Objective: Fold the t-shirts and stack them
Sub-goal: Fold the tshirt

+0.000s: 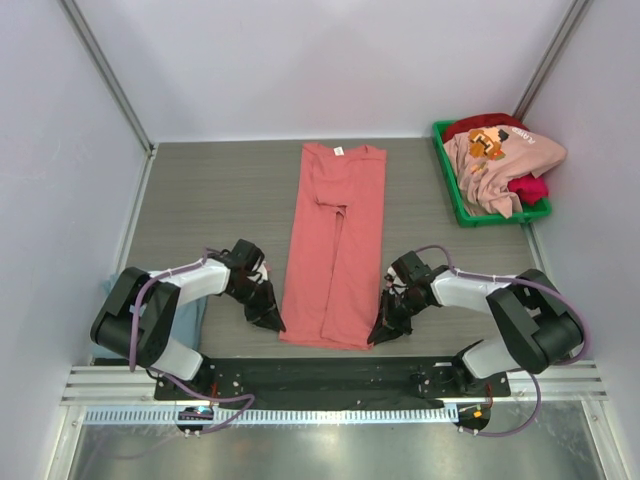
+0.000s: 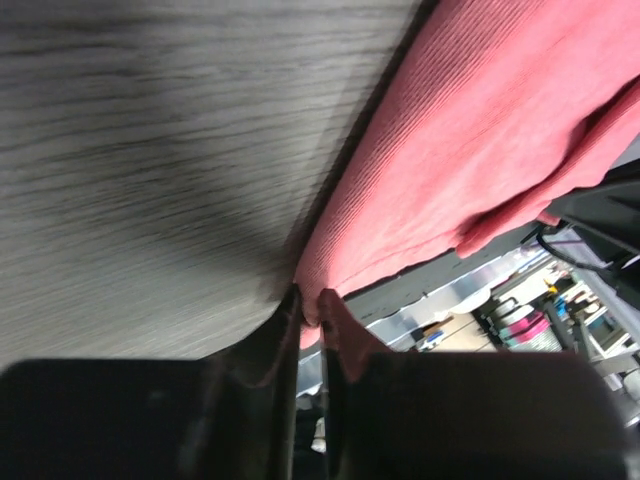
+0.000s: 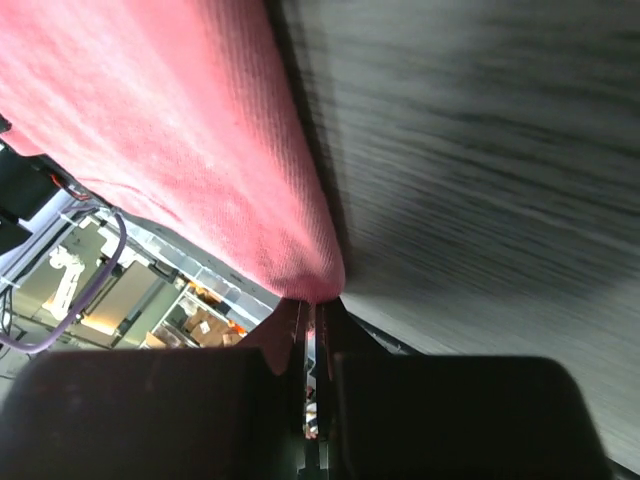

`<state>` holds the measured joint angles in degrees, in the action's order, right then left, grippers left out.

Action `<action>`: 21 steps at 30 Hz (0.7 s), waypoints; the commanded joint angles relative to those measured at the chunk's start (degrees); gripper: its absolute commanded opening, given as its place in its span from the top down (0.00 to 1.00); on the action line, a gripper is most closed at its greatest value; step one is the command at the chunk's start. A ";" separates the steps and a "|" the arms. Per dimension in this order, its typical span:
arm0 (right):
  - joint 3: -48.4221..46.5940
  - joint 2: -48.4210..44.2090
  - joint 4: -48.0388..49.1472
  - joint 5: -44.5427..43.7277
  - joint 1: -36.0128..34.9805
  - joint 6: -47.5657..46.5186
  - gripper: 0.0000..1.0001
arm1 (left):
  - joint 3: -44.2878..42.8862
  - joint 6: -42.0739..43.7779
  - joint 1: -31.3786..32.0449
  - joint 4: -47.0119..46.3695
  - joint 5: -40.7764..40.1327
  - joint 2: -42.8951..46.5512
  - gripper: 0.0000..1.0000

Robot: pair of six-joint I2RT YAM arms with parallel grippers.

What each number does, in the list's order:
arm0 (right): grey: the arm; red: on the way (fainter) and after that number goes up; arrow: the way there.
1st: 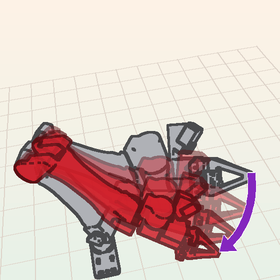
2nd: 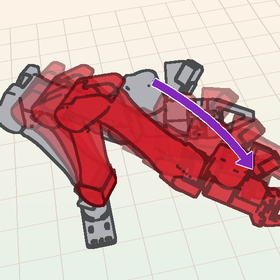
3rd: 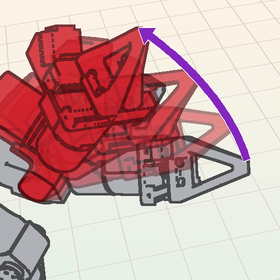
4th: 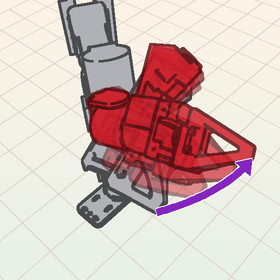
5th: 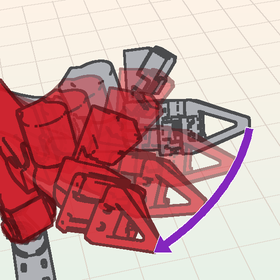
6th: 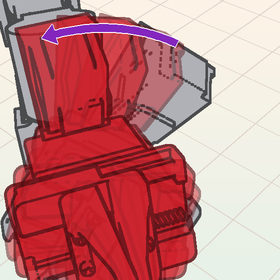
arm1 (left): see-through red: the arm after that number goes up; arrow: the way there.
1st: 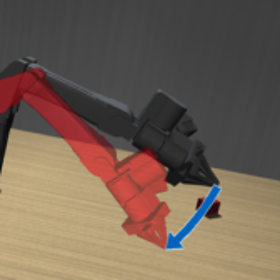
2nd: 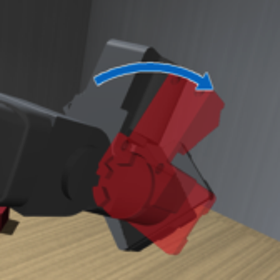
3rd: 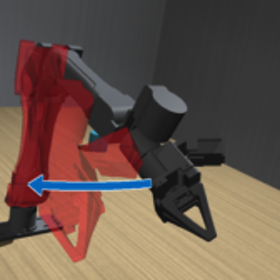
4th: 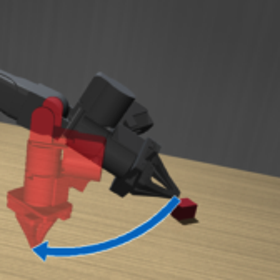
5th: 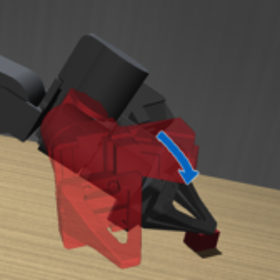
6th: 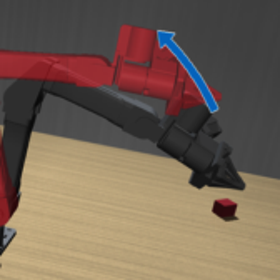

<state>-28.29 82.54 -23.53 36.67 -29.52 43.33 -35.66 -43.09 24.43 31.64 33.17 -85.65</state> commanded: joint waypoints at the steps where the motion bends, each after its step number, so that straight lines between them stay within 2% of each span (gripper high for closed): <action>1: -0.44 -0.97 0.07 -3.35 -0.19 -0.53 0.98 | -0.55 0.29 0.27 -1.40 1.02 0.30 0.91; 2: -0.45 -2.11 -0.20 -3.35 -0.19 -0.70 0.98 | -0.81 0.46 0.19 -1.32 1.02 0.65 1.00; 7: -3.07 -6.60 -3.45 -3.53 1.39 -4.64 0.99 | -5.20 4.23 -1.31 2.72 0.05 3.38 1.00; 12: -10.63 -9.94 -9.42 -3.35 8.23 -10.01 0.99 | -15.65 8.37 -4.03 6.50 1.20 3.74 1.00; 21: -25.66 -5.21 -7.69 -6.08 15.45 -14.68 0.99 | -37.36 12.23 -6.85 5.80 0.94 -8.29 1.00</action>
<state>-48.80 75.50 -32.38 32.12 -16.43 31.22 -67.33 -33.93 18.26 37.01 33.95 -90.41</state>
